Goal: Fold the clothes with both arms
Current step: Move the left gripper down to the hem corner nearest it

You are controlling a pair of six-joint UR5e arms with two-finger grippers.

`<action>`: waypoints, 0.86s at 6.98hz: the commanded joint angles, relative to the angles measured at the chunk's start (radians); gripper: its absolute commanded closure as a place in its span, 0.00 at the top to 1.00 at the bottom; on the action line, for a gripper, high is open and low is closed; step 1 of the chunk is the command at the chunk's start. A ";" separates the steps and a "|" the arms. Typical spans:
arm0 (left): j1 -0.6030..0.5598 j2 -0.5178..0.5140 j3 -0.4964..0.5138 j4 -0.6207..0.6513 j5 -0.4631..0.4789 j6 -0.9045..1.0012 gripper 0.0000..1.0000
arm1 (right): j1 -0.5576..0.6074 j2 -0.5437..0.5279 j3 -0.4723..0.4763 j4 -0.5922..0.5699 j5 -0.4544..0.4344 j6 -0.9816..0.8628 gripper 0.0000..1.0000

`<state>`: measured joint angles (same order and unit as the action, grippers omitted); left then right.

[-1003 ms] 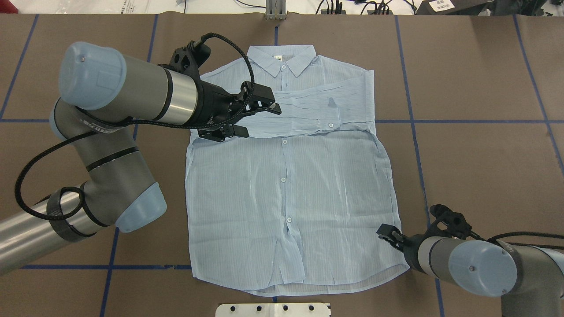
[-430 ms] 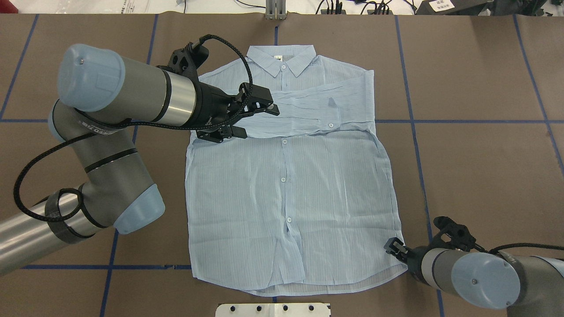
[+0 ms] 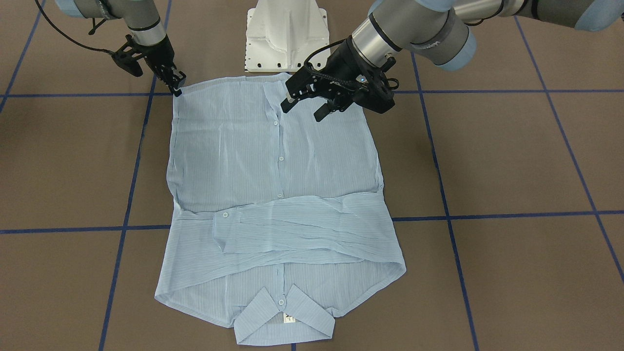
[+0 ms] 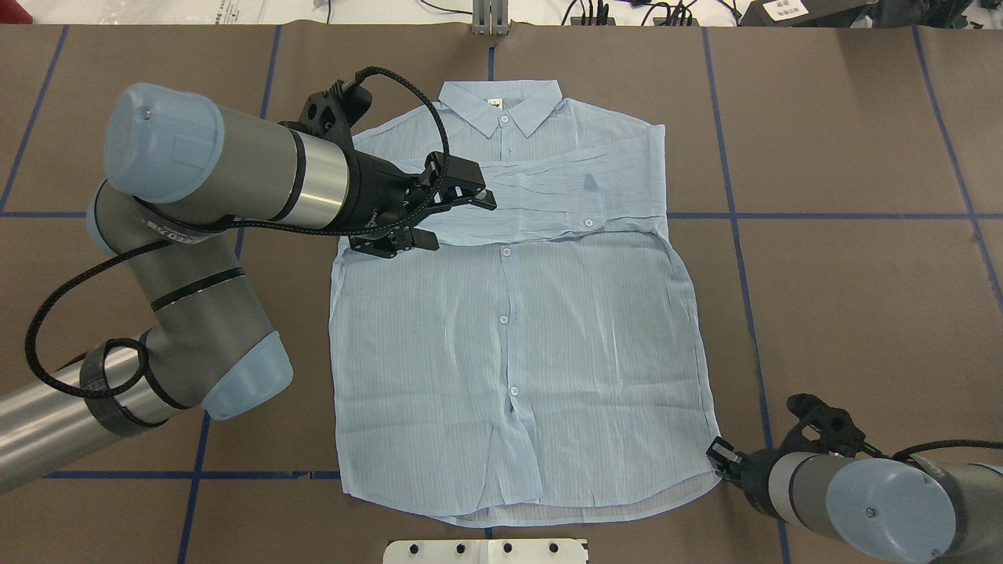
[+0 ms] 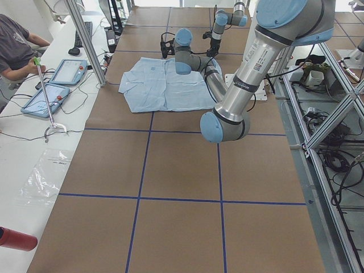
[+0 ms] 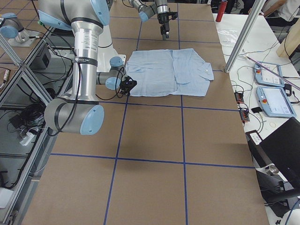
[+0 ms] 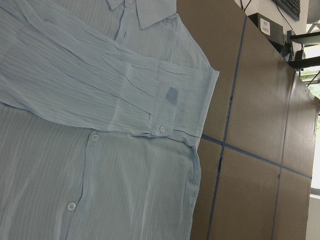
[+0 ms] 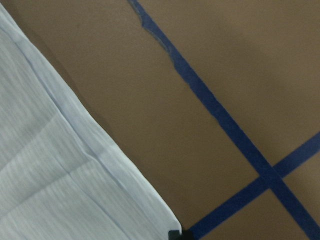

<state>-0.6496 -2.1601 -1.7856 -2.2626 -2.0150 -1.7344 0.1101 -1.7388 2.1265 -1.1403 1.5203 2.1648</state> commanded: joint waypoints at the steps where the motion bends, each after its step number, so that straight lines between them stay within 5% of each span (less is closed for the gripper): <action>1: 0.033 0.022 -0.005 0.000 0.018 -0.013 0.97 | -0.018 -0.013 0.018 0.001 0.004 0.000 0.00; 2: 0.100 0.060 -0.038 0.030 0.027 -0.045 0.97 | -0.024 -0.015 0.044 0.001 0.006 0.000 0.00; 4: 0.346 0.324 -0.272 0.221 0.288 -0.050 0.95 | -0.044 -0.039 0.078 0.001 0.005 0.007 0.00; 6: 0.482 0.530 -0.324 0.259 0.379 -0.088 0.92 | -0.061 -0.038 0.095 0.001 0.003 0.009 0.00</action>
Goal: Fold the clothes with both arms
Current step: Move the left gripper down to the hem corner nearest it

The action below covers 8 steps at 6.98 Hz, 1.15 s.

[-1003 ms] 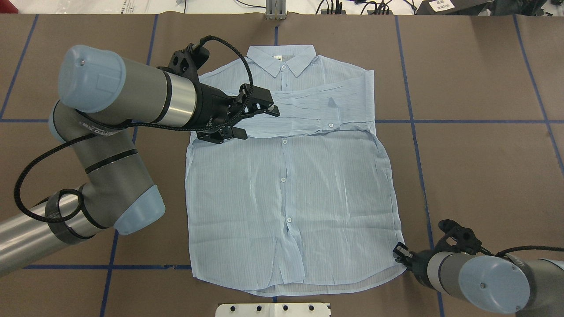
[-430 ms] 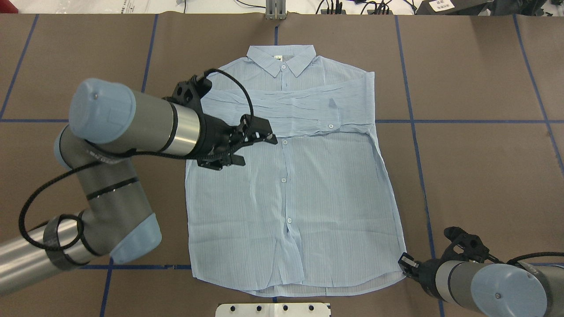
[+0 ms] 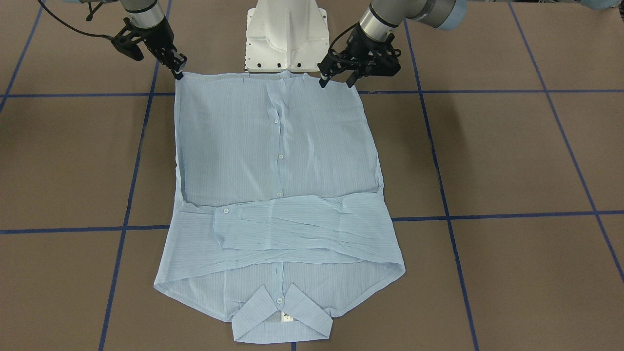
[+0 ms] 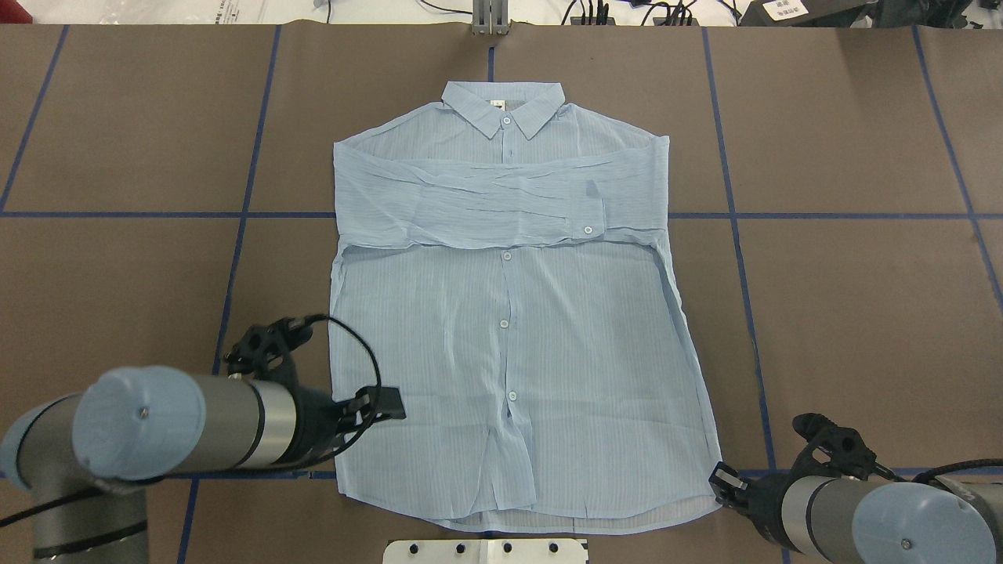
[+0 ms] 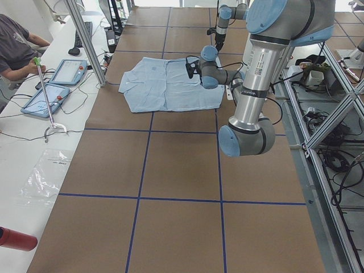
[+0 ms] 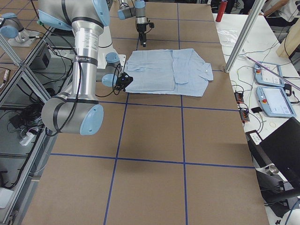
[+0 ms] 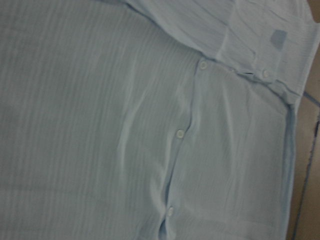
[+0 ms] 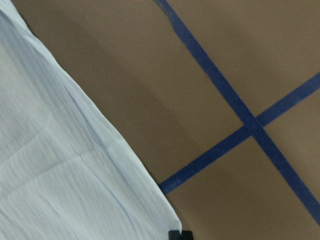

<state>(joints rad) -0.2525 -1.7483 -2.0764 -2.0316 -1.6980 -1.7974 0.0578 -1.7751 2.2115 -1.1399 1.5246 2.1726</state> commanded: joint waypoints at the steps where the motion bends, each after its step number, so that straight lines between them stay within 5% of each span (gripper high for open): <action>1: 0.107 0.115 -0.010 0.030 0.072 -0.045 0.87 | -0.010 -0.001 0.010 0.000 -0.001 0.001 0.00; 3: 0.145 0.053 0.077 0.031 0.072 -0.068 0.80 | -0.015 -0.001 0.010 0.000 -0.009 0.001 0.00; 6: 0.147 0.043 0.079 0.033 0.074 -0.068 0.69 | -0.015 -0.003 0.010 0.000 -0.009 0.001 0.00; 7: 0.147 0.041 0.078 0.033 0.074 -0.069 0.59 | -0.015 -0.003 0.010 -0.001 -0.009 0.001 0.00; 8: 0.147 0.041 0.078 0.034 0.075 -0.069 0.34 | -0.015 -0.003 0.010 -0.001 -0.009 0.001 0.00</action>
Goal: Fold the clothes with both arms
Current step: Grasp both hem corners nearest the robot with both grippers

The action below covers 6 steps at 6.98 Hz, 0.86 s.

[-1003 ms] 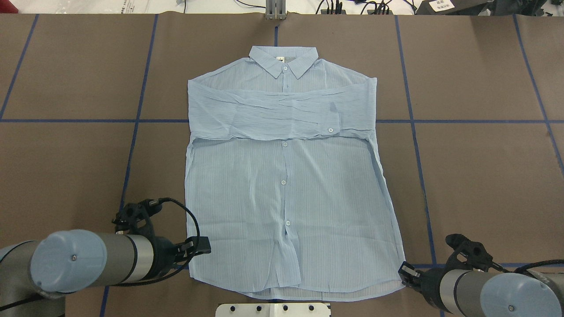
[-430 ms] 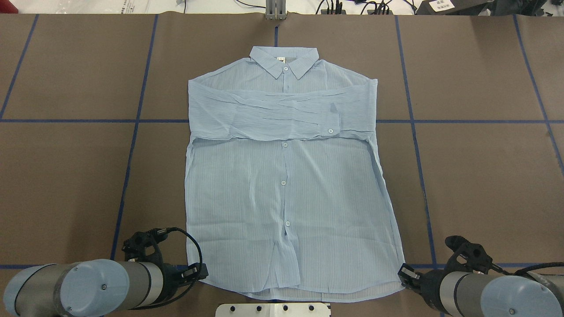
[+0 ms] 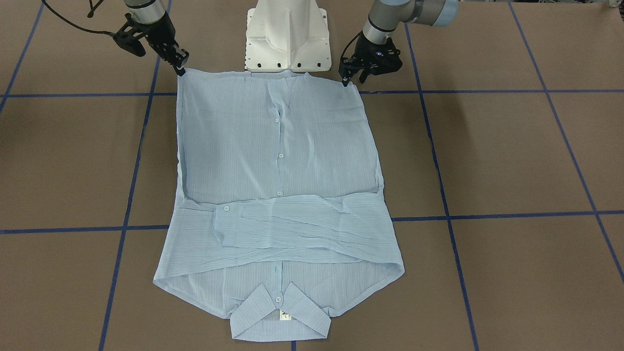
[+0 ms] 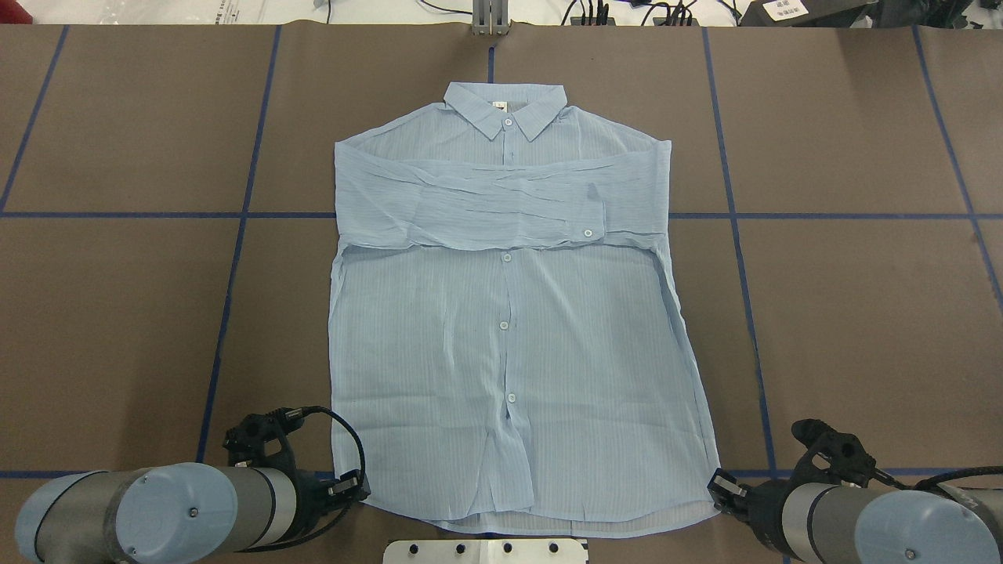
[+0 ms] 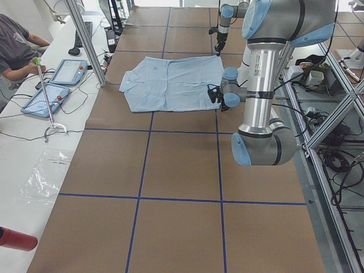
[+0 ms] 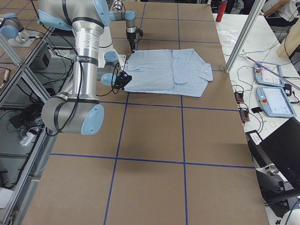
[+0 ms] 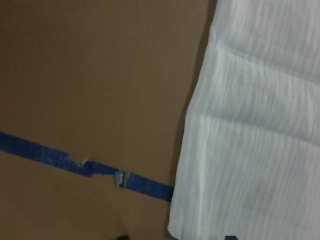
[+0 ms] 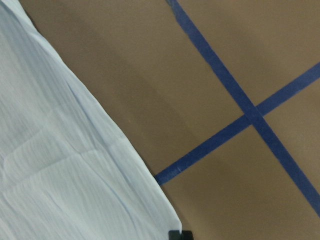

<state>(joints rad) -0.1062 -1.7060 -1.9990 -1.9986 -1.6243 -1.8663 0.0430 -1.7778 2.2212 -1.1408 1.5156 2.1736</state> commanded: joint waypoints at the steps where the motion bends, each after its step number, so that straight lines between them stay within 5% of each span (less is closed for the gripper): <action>1: -0.001 -0.001 -0.003 0.015 0.001 0.001 0.00 | 0.000 0.000 0.000 -0.001 0.000 0.000 0.00; 6: -0.013 -0.001 -0.098 0.116 0.001 0.001 0.00 | 0.002 -0.002 0.000 -0.001 -0.003 0.000 0.00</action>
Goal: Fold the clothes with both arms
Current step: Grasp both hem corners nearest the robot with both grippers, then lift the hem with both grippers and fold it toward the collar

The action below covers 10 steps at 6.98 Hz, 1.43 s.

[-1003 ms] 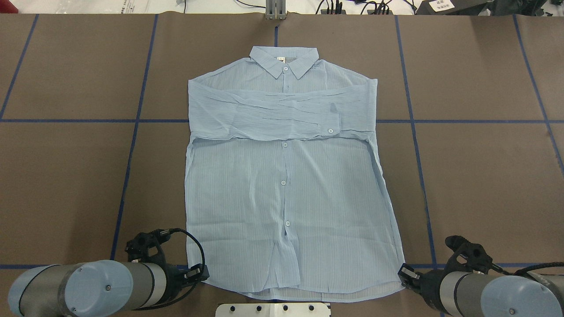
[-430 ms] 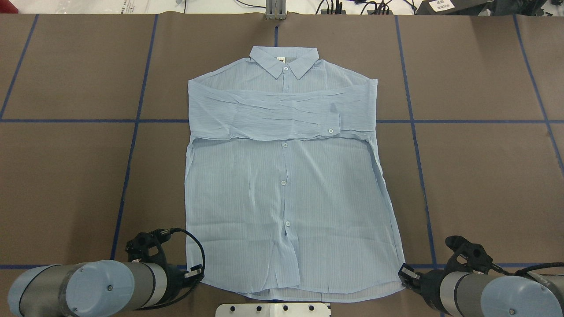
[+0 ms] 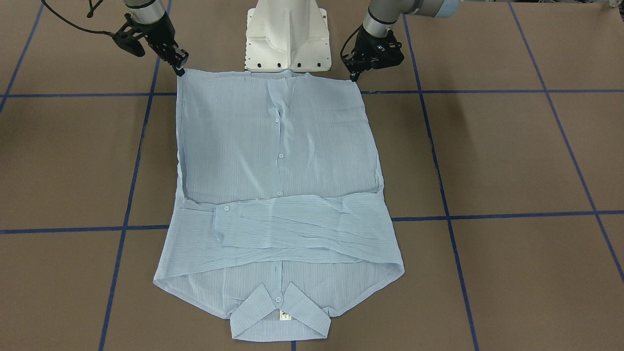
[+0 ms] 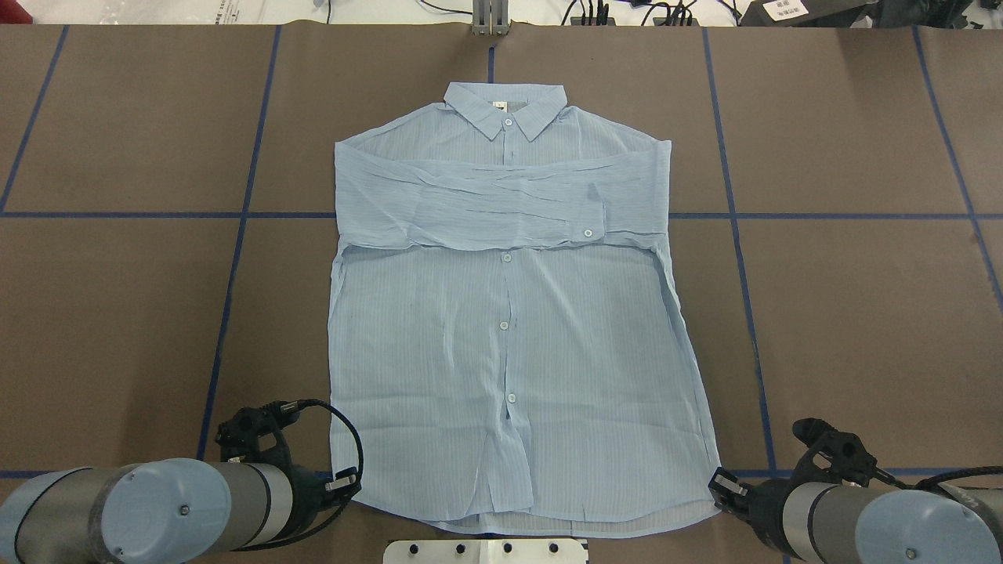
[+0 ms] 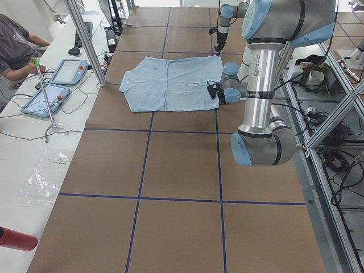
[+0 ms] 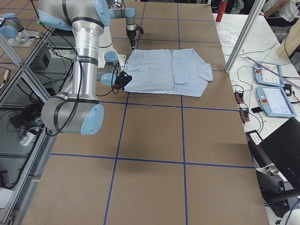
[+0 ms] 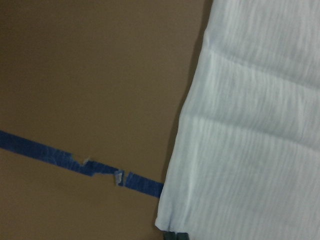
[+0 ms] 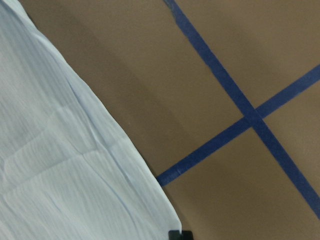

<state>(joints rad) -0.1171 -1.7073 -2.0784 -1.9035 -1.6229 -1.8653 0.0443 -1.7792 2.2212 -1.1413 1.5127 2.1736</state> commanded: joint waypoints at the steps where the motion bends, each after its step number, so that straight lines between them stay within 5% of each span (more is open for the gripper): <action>1: -0.003 0.000 -0.023 0.023 0.000 0.000 0.00 | 0.000 0.000 0.002 0.000 0.000 0.000 0.00; 3: 0.002 0.006 -0.066 0.024 0.003 -0.023 0.00 | 0.000 -0.002 0.033 0.000 0.003 0.002 0.00; 6: 0.016 0.012 -0.356 0.165 0.008 -0.104 0.00 | -0.006 -0.136 0.261 -0.006 0.011 0.055 0.00; 7: -0.013 0.003 -0.433 0.226 0.003 -0.091 0.00 | 0.144 -0.129 0.302 -0.009 0.033 0.049 0.00; 8: -0.101 -0.053 -0.414 0.228 0.000 -0.048 0.00 | 0.317 -0.070 0.295 -0.012 0.153 0.040 0.00; 10: -0.287 -0.183 -0.269 0.238 -0.084 0.101 0.00 | 0.597 0.142 0.136 -0.085 0.376 -0.096 0.00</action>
<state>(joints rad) -0.2929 -1.8174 -2.4285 -1.6720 -1.6514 -1.8363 0.4781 -1.7737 2.4540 -1.1836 1.7694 2.1632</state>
